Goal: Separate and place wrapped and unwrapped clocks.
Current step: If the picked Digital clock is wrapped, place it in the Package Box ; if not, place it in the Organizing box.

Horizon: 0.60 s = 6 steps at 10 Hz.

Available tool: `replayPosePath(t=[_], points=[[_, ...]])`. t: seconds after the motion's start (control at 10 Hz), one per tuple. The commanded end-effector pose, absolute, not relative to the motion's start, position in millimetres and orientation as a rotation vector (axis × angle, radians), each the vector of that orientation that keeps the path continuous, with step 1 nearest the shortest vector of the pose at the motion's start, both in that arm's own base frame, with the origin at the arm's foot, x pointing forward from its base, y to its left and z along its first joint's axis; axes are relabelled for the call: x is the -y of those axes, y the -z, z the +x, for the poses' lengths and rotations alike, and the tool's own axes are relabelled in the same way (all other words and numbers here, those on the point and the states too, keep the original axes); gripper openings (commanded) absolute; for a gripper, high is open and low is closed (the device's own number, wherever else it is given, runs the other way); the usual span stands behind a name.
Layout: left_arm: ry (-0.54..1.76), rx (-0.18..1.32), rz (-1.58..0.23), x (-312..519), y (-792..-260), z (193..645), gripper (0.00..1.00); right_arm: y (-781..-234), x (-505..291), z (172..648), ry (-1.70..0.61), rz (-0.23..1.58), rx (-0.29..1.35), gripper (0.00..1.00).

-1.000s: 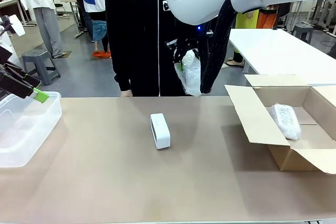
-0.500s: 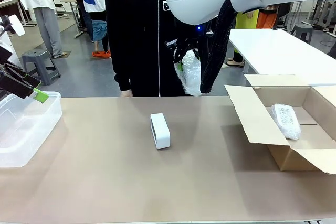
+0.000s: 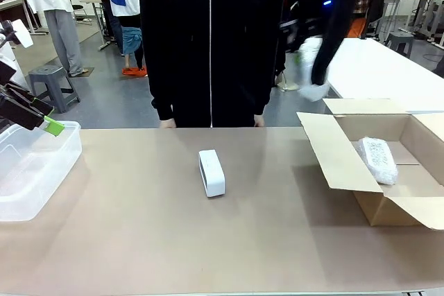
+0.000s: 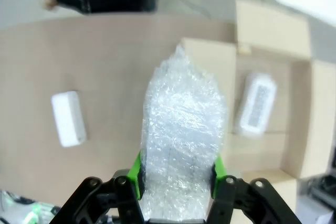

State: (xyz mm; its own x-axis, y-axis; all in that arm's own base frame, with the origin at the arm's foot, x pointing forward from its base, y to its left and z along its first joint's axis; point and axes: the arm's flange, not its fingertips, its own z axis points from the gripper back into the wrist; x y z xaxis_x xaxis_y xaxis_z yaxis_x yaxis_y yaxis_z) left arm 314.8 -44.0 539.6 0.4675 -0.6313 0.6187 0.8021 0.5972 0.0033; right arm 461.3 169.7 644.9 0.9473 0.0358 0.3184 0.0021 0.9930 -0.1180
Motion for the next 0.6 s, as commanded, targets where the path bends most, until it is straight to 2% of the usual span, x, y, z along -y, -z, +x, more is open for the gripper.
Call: replayPosePath(t=[0.0, 0.5], points=[[0.913, 0.624, -0.317, 43, -539, 316, 1.0, -640, -114, 452, 0.178, -0.122, 0.308, 0.54], [0.913, 0.624, -0.317, 43, -539, 316, 1.0, -592, 17, 422, 0.469, -0.124, 0.329, 0.54]])
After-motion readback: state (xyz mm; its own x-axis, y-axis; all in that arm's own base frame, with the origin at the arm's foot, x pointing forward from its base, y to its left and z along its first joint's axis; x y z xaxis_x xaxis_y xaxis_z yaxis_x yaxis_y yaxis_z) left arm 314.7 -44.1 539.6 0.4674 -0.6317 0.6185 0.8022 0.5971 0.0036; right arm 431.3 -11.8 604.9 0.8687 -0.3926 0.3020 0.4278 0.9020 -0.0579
